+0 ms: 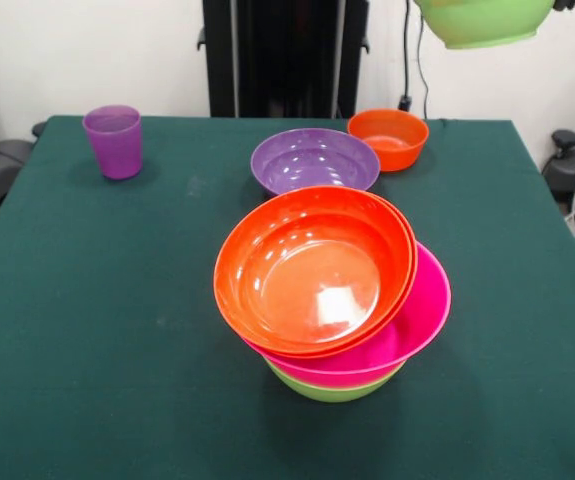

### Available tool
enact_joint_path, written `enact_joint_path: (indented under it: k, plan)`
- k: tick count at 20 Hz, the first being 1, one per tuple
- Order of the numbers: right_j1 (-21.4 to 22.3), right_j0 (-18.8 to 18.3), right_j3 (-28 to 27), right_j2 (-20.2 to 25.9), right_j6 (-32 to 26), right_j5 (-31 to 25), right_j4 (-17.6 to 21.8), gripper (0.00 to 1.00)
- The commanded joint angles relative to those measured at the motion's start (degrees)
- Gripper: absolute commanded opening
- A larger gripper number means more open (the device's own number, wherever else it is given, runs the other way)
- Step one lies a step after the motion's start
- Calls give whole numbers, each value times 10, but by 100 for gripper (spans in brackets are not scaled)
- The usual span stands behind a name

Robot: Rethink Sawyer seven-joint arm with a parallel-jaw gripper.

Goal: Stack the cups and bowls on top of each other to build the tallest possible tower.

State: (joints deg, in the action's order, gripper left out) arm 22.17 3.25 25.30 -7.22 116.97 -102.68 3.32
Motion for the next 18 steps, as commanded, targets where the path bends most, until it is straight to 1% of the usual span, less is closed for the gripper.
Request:
enact_joint_path:
  k: [1, 3, 4, 8, 11, 15, 18]
  plan:
    - [-53, -22, -22, 31, -168, -32, 54, 0]
    - [-49, -26, -10, 32, -175, -6, 54, 0]
    - [-50, -28, -8, 34, -183, -4, 55, 0]
    - [-45, -33, 13, 32, -222, 40, 70, 0]
    - [-35, -34, 36, 30, -234, 71, 80, 0]
    - [-17, -45, 94, 35, -243, 158, 83, 0]
    - [-12, -49, 114, 37, -246, 184, 81, 0]
